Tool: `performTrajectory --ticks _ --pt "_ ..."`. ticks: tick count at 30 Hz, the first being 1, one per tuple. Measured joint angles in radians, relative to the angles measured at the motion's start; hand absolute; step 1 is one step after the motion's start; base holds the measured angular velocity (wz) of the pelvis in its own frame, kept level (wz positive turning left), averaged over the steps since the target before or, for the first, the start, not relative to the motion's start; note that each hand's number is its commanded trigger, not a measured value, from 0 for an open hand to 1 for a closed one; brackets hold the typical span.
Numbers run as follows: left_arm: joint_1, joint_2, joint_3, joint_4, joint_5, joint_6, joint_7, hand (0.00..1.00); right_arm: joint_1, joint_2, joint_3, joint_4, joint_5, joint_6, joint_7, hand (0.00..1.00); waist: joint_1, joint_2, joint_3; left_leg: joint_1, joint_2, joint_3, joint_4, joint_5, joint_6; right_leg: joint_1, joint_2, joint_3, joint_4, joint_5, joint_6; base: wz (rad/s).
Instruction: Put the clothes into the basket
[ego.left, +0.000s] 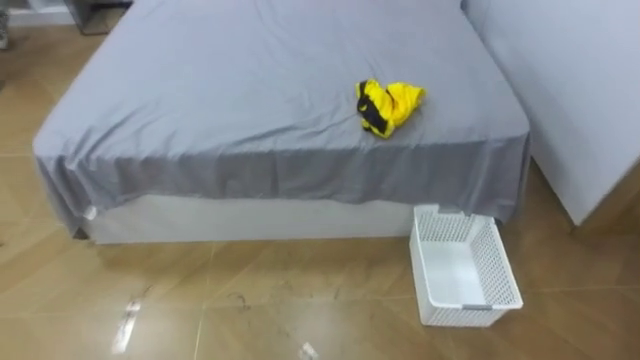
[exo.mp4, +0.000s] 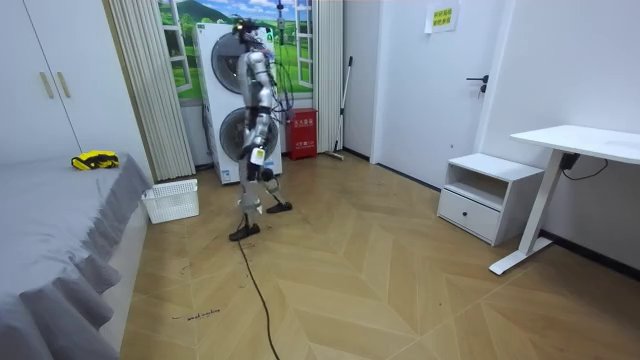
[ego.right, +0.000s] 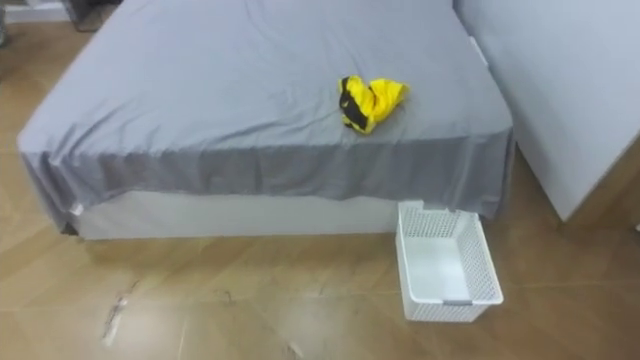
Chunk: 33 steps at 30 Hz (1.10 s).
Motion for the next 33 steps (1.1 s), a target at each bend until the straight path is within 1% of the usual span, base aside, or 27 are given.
performTrajectory --ticks 1,2,3,4,5,7,8,9,10,11,12,13,14,15,16,17,18,19,22,23,24,27,28,29,30,31,33 --pt "-0.001 0.001 0.006 -0.003 0.001 -0.003 -0.011 0.0 0.002 0.0 -0.01 -0.005 -0.002 0.0 0.0 0.0 0.004 -0.03 -0.0039 -0.022 -0.044 0.033 0.032 -0.033 0.051 0.001 -0.043 0.052 -0.002 -0.014 0.009 0.26" --pt "-0.008 0.001 0.006 -0.004 0.002 -0.006 -0.014 0.0 0.001 0.001 -0.018 -0.008 -0.005 -0.001 -0.001 0.0 0.0 -0.029 -0.0117 -0.022 -0.062 0.04 0.053 -0.056 0.061 -0.002 -0.06 0.068 0.011 -0.021 0.013 0.3" --pt "-0.014 0.001 -0.008 -0.003 0.002 -0.007 -0.016 0.0 -0.001 0.002 -0.034 -0.008 -0.005 -0.002 -0.004 0.0 -0.001 -0.028 -0.0033 -0.02 -0.075 0.04 0.11 -0.107 0.075 -0.026 -0.068 0.081 0.081 -0.008 0.022 0.12" --pt "-0.01 0.007 -0.009 0.008 0.003 -0.007 -0.017 0.0 0.005 0.014 -0.039 -0.027 -0.002 -0.007 -0.006 0.0 0.011 -0.029 -0.0025 0.015 -0.075 0.042 0.144 -0.156 0.082 -0.041 -0.073 0.074 0.188 0.039 0.033 0.0" --pt "-0.01 0.01 -0.011 0.019 0.003 -0.007 -0.016 0.0 0.011 0.021 -0.039 -0.041 0.0 -0.013 -0.008 0.0 0.015 -0.03 0.0001 0.042 -0.075 0.042 0.151 -0.172 0.089 -0.043 -0.076 0.073 0.237 0.077 0.036 -0.18" --pt "-0.004 0.014 -0.039 0.043 0.022 -0.007 -0.007 0.0 0.016 0.03 -0.039 -0.093 0.0 -0.038 -0.01 0.0 0.031 -0.008 0.0145 0.2 -0.073 0.038 0.089 -0.213 0.102 -0.09 -0.075 0.068 0.483 0.316 0.024 -0.18" --pt "-0.01 0.015 -0.051 0.04 0.027 -0.008 -0.005 0.0 0.012 0.027 -0.038 -0.103 0.0 -0.042 -0.011 0.0 0.031 -0.001 0.0141 0.239 -0.068 0.025 0.058 -0.232 0.095 -0.124 -0.071 0.062 0.545 0.33 0.02 -0.25" --pt "-0.015 0.016 -0.055 0.034 0.052 -0.009 -0.002 0.0 -0.003 0.028 -0.036 -0.139 0.003 -0.044 -0.014 0.0 0.041 0.003 0.0197 0.287 -0.066 0.003 0.022 -0.263 0.079 -0.212 -0.064 0.047 0.666 0.26 -0.001 -0.17" --pt "-0.03 0.014 -0.055 0.032 0.09 -0.009 0.001 0.0 -0.018 0.028 -0.037 -0.179 0.006 -0.044 -0.018 0.0 0.042 0.013 0.0261 0.319 -0.055 -0.013 0.008 -0.279 0.076 -0.309 -0.031 0.034 0.729 0.179 -0.036 -0.08" --pt "-0.039 0.011 -0.056 0.032 0.095 -0.009 0.0 0.0 -0.023 0.028 -0.036 -0.2 0.008 -0.044 -0.019 0.0 0.042 0.023 0.0289 0.334 -0.044 -0.019 0.003 -0.285 0.074 -0.356 -0.008 0.026 0.734 0.147 -0.051 0.07" --pt "-0.054 0.01 -0.071 0.031 0.105 -0.009 0.0 0.0 -0.032 0.029 -0.035 -0.235 0.008 -0.044 -0.022 0.0 0.037 0.044 0.0379 0.37 -0.019 -0.028 -0.018 -0.293 0.069 -0.441 0.044 0.0 0.691 0.104 -0.06 0.16" --pt "-0.061 0.013 -0.089 0.031 0.116 -0.011 -0.001 0.0 -0.041 0.031 -0.026 -0.263 -0.001 -0.045 -0.027 0.0 0.035 0.057 0.0382 0.405 0.003 -0.048 -0.038 -0.302 0.059 -0.51 0.092 -0.017 0.573 0.098 -0.064 0.22" --pt "-0.063 0.014 -0.1 0.031 0.12 -0.011 -0.001 0.0 -0.044 0.033 -0.017 -0.278 -0.005 -0.045 -0.03 0.0 0.028 0.06 0.0375 0.422 0.007 -0.055 -0.051 -0.304 0.055 -0.534 0.106 -0.02 0.491 0.102 -0.065 0.49" --pt "-0.072 0.017 -0.117 0.03 0.123 -0.011 -0.001 0.0 -0.033 0.041 -0.017 -0.316 -0.006 -0.045 -0.037 0.0 0.012 0.06 0.0355 0.457 0.009 -0.07 -0.072 -0.312 0.043 -0.561 0.123 -0.027 0.305 0.143 -0.071 0.65" --pt "-0.072 0.013 -0.131 0.034 0.123 -0.008 -0.002 0.0 -0.026 0.043 -0.014 -0.341 0.0 -0.05 -0.044 0.0 0.006 0.061 0.0336 0.505 0.02 -0.071 -0.088 -0.33 0.023 -0.578 0.129 -0.033 0.177 0.264 -0.094 0.65" --pt "-0.072 0.012 -0.136 0.032 0.124 -0.006 -0.005 0.0 -0.027 0.045 -0.013 -0.343 0.002 -0.055 -0.05 0.0 0.007 0.062 0.0315 0.523 0.025 -0.069 -0.088 -0.336 0.015 -0.577 0.134 -0.036 0.142 0.321 -0.107 0.5" --pt "-0.066 0.01 -0.136 0.034 0.125 -0.006 -0.009 0.0 -0.028 0.048 -0.012 -0.348 -0.001 -0.066 -0.06 0.0 0.006 0.06 0.0162 0.544 0.041 -0.068 -0.075 -0.349 -0.008 -0.57 0.149 -0.039 0.137 0.378 -0.134 0.16" --pt "-0.049 0.007 -0.137 0.032 0.122 -0.006 -0.011 0.0 -0.039 0.046 -0.013 -0.365 -0.003 -0.076 -0.071 0.0 0.016 0.086 0.0049 0.557 0.066 -0.066 -0.063 -0.362 -0.041 -0.543 0.174 -0.06 0.162 0.357 -0.153 0.0" --pt "-0.023 0.012 -0.118 0.034 0.11 -0.015 -0.011 0.0 -0.081 0.046 -0.006 -0.458 -0.003 -0.085 -0.099 0.0 0.024 0.096 0.014 0.548 0.125 -0.061 0.056 -0.36 -0.121 -0.489 0.212 -0.021 0.195 0.316 -0.176 -0.12" --pt "-0.022 0.013 -0.12 0.032 0.104 -0.02 -0.011 0.0 -0.082 0.046 -0.005 -0.478 -0.001 -0.088 -0.106 0.0 0.017 0.096 0.0145 0.533 0.142 -0.056 0.077 -0.359 -0.121 -0.47 0.217 -0.004 0.187 0.316 -0.176 0.48" --pt "-0.02 0.023 -0.129 0.026 0.1 -0.037 -0.012 0.0 -0.082 0.043 -0.004 -0.501 0.007 -0.1 -0.115 0.0 0.003 0.084 0.0223 0.502 0.165 -0.048 0.103 -0.344 -0.129 -0.425 0.222 0.0 0.172 0.31 -0.169 0.4" --pt "0.026 0.033 -0.122 -0.026 0.101 -0.046 -0.012 0.0 -0.055 0.038 0.002 -0.602 0.007 -0.102 -0.121 0.0 0.011 0.075 0.0257 0.475 0.206 0.005 0.279 -0.308 -0.138 -0.321 0.246 -0.084 0.098 0.286 -0.176 -0.04" --pt "0.047 0.033 -0.117 -0.027 0.101 -0.043 -0.016 0.0 -0.049 0.038 0.003 -0.643 0.006 -0.111 -0.119 0.0 0.009 0.068 0.0218 0.447 0.216 0.006 0.364 -0.284 -0.134 -0.27 0.249 -0.075 0.029 0.283 -0.178 -0.4" --pt "0.063 0.032 -0.11 -0.025 0.099 -0.041 -0.023 0.0 -0.049 0.038 0.002 -0.654 0.006 -0.114 -0.118 0.0 0.006 0.063 0.02 0.428 0.215 -0.004 0.405 -0.281 -0.129 -0.255 0.25 -0.054 0.007 0.278 -0.178 -0.4" --pt "0.068 0.029 -0.108 -0.026 0.072 -0.04 -0.027 0.0 -0.052 0.034 0.004 -0.658 0.005 -0.125 -0.123 0.0 -0.005 0.064 0.0215 0.385 0.206 -0.041 0.42 -0.321 -0.115 -0.241 0.248 -0.04 -0.007 0.277 -0.177 -0.25" --pt "0.067 0.033 -0.115 -0.036 0.04 -0.041 -0.027 0.0 -0.048 0.031 0.002 -0.659 0.011 -0.122 -0.139 0.0 -0.006 0.061 0.0228 0.336 0.185 -0.045 0.386 -0.362 -0.104 -0.235 0.241 -0.025 -0.013 0.276 -0.174 -0.25" --pt "0.07 0.029 -0.117 -0.053 0.012 -0.047 -0.027 0.0 -0.041 0.024 0.0 -0.663 0.02 -0.117 -0.16 0.0 0.013 0.055 0.0257 0.272 0.155 -0.066 0.274 -0.378 -0.106 -0.231 0.236 0.026 -0.012 0.278 -0.164 -0.72"
